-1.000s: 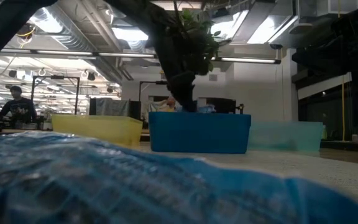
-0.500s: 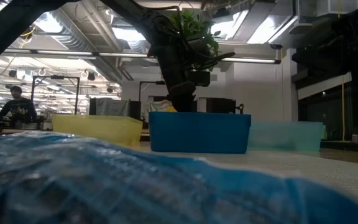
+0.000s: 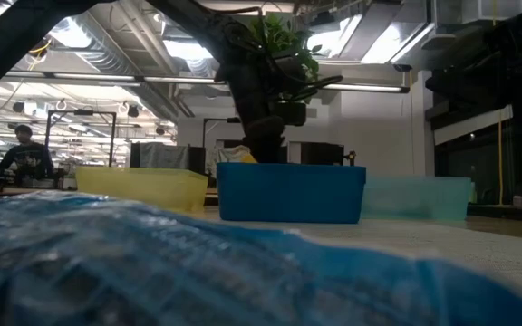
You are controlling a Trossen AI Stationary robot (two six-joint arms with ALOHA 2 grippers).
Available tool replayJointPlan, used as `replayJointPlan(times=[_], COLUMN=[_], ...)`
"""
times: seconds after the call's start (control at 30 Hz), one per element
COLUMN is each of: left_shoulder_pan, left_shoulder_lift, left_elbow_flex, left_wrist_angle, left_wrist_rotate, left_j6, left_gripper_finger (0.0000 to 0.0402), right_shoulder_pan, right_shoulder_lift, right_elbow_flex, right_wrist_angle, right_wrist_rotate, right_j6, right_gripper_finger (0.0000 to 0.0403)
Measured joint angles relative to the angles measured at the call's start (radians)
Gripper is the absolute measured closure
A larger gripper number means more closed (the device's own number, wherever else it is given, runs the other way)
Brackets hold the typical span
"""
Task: Pick and place Granola Bars by type
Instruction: Put the blue granola bar into the blue bin
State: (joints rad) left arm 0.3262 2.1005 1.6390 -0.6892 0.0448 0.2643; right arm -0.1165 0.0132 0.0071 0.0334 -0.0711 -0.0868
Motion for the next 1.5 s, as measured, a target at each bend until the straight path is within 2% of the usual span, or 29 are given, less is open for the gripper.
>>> replayJointPlan(times=[0.13,0.37,0.63,0.97,1.27,1.5], left_shoulder_pan=[-0.020,-0.102,-0.251,-0.445,-0.603,-0.700], left_shoulder_lift=[-0.009,-0.052,-0.168,-0.295,-0.324,-0.321], left_elbow_flex=[0.000,0.000,0.000,0.000,0.000,0.000], left_wrist_angle=[-0.047,-0.163,-0.161,-0.156,-0.135,-0.055], left_wrist_rotate=[0.032,0.030,0.026,0.026,0.023,0.025], left_j6=[-0.004,0.010,-0.011,-0.172,-0.185,-0.194], left_gripper_finger=[0.0293,0.0305,0.0310,0.0310,0.0320,0.0321], right_shoulder_pan=[0.000,0.000,0.000,0.000,0.000,0.000], right_shoulder_lift=[0.000,0.000,0.000,0.000,0.000,0.000], right_elbow_flex=[0.000,0.000,0.000,0.000,0.000,0.000], right_wrist_angle=[0.000,0.000,0.000,0.000,0.000,0.000], right_wrist_rotate=[0.000,0.000,0.000,0.000,0.000,0.000], right_j6=[0.000,0.000,0.000,0.000,0.000,0.000], right_gripper_finger=[0.0379,0.0379,0.0379,0.0379,0.0379,0.0379])
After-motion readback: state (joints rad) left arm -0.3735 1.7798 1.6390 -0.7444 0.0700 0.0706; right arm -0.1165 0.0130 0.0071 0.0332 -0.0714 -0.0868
